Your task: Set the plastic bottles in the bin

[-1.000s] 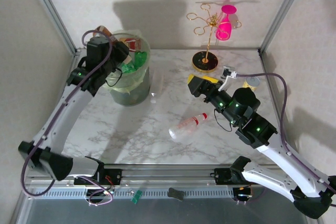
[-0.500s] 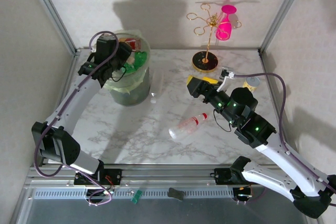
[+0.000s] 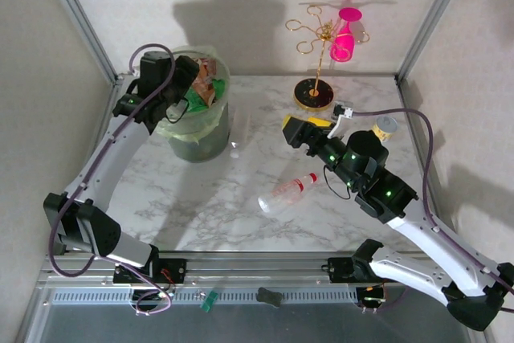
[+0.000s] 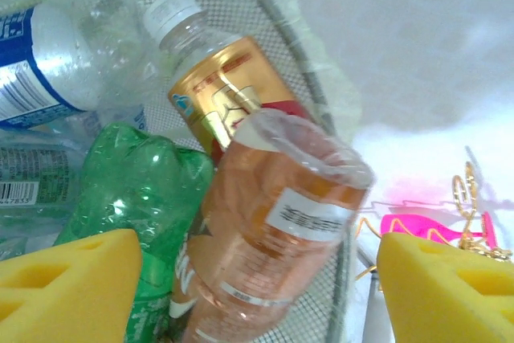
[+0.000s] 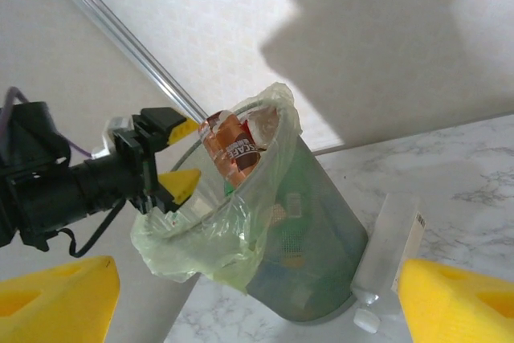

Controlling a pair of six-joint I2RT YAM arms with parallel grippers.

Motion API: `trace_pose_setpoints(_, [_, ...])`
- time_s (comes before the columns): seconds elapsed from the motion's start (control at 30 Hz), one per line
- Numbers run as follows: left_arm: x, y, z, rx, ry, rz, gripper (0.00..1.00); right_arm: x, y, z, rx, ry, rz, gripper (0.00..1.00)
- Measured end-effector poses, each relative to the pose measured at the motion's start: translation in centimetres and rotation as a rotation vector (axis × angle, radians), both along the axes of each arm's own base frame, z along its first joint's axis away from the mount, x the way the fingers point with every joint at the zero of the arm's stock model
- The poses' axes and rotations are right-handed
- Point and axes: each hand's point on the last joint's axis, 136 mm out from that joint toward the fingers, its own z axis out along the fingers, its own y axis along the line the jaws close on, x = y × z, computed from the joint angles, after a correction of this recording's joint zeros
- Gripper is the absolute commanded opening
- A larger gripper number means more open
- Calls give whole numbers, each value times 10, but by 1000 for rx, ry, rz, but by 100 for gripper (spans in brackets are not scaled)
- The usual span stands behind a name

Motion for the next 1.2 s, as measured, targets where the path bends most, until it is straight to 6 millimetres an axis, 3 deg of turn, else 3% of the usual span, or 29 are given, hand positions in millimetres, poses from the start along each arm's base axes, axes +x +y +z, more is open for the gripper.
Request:
trace_pose_setpoints(0.2, [-28,3,48,38,-120,-37,70,7,8,-8,-32,30,0,89])
trace_pose_setpoints(0.33, [-65,-10,81,84,-239,-117,68,19,20,-37,-103,99,1,88])
trace_pose_setpoints(0.47, [-107,-38,91,133,-344,-292,68,30,33,-72,-179,174,6,86])
trace_pose_setpoints(0.63, [-150,-59,76,201,-427,-490,68,51,48,-117,-239,279,45,86])
trace_pose_setpoints(0.8, [-176,-53,46,281,-461,-536,67,93,61,-191,-317,459,62,89])
trace_pose_setpoints(0.9, [-184,-51,32,305,-476,-553,67,121,72,-223,-359,534,58,92])
trace_pose_setpoints(1.0, [-188,-55,21,320,-492,-578,66,149,87,-244,-375,574,70,98])
trace_pose_setpoints(1.2, [-201,-60,4,338,-530,-613,66,198,115,-278,-371,621,109,99])
